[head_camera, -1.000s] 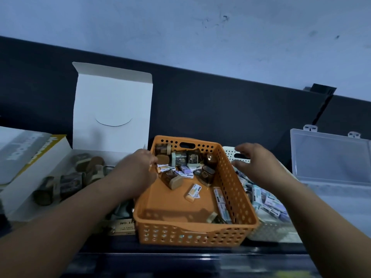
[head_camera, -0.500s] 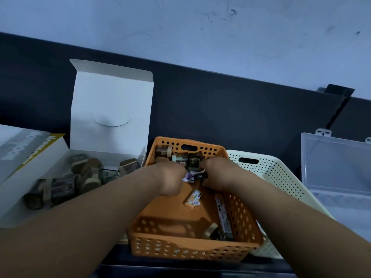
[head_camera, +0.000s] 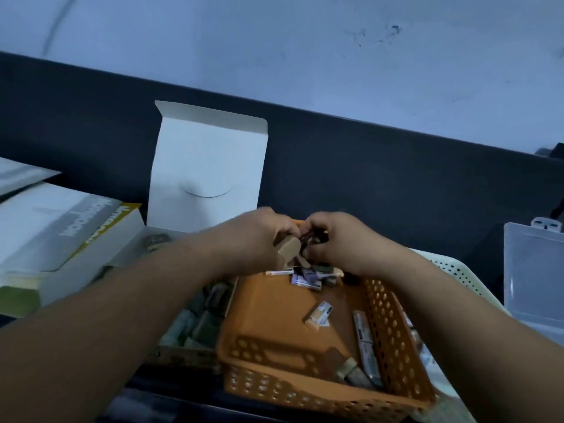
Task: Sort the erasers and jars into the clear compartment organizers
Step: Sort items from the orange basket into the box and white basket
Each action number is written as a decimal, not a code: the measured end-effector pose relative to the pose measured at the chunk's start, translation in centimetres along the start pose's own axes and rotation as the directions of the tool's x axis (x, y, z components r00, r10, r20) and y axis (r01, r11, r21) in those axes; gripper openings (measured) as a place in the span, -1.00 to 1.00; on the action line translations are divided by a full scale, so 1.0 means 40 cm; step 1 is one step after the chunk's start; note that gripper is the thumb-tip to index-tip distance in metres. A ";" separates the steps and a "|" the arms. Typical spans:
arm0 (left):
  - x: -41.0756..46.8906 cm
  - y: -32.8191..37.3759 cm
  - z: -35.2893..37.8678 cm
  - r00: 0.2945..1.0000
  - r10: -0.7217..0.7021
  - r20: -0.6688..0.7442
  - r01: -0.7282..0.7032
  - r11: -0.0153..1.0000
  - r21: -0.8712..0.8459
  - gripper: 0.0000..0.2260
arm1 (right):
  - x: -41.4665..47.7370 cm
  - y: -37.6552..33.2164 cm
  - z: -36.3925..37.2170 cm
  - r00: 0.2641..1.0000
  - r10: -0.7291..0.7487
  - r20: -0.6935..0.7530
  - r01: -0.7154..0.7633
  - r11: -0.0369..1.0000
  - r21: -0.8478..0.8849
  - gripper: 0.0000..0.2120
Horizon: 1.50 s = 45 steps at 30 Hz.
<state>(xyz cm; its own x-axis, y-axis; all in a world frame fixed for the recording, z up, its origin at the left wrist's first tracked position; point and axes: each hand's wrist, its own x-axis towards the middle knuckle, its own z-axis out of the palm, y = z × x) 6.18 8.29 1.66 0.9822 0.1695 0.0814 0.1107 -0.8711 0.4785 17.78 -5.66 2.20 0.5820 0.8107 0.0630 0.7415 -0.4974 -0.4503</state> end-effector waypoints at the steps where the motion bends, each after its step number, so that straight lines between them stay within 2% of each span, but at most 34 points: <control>1: -0.020 -0.019 -0.031 0.999 -0.028 -0.032 0.027 0.999 -0.017 -0.62 | 0.009 -0.025 0.001 1.000 -0.028 0.001 0.028 0.999 0.047 -0.81; 4: -0.079 -0.082 -0.097 0.984 -0.145 -0.101 0.142 0.989 -0.045 -0.65 | 0.042 -0.099 0.028 0.995 -0.099 0.032 0.093 0.983 0.157 -0.74; 9: -0.159 -0.166 -0.114 0.939 -0.317 -0.131 0.318 0.948 -0.015 -0.50 | 0.103 -0.189 0.099 0.985 -0.156 0.070 0.142 0.973 0.181 -0.68; 18: -0.201 -0.236 -0.098 0.903 -0.417 -0.106 0.414 0.909 -0.055 -0.48 | 0.156 -0.208 0.173 0.992 -0.105 0.067 0.089 0.973 0.213 -0.65; 25: -0.138 -0.196 -0.093 0.931 -0.320 -0.174 0.314 0.948 -0.061 -0.51 | 0.101 -0.093 0.060 0.999 0.004 -0.054 0.010 0.969 0.248 -0.74; 29: -0.063 -0.141 -0.052 0.962 -0.221 -0.160 0.210 0.974 -0.081 -0.56 | 0.060 0.004 0.006 0.987 0.118 -0.113 -0.100 0.983 0.153 -0.72; 34: 0.041 -0.065 0.007 0.991 -0.096 -0.097 0.087 0.992 -0.095 -0.75 | 0.025 0.101 -0.005 0.975 0.203 -0.088 -0.207 0.978 -0.033 -0.77; 36: 0.084 -0.047 0.034 0.995 -0.070 -0.065 0.067 0.997 -0.047 -0.78 | 0.027 0.122 0.005 0.977 0.202 -0.060 -0.207 0.974 -0.094 -0.72; 41: 0.186 -0.027 0.098 0.997 -0.013 0.073 -0.003 0.978 0.206 -0.82 | 0.064 0.149 0.034 0.991 0.135 -0.015 -0.135 0.958 -0.254 -0.63; 45: 0.230 -0.033 0.127 0.986 -0.031 0.162 -0.007 0.973 0.231 -0.83 | 0.095 0.157 0.047 0.993 0.113 0.042 -0.092 0.935 -0.342 -0.67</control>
<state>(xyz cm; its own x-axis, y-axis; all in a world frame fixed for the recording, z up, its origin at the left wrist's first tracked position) 15.84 8.67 -2.67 0.9899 0.1200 -0.0760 0.1359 -0.9553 0.2627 24.02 -5.10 -2.07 0.6476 0.7615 -0.0264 0.7540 -0.6454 -0.1225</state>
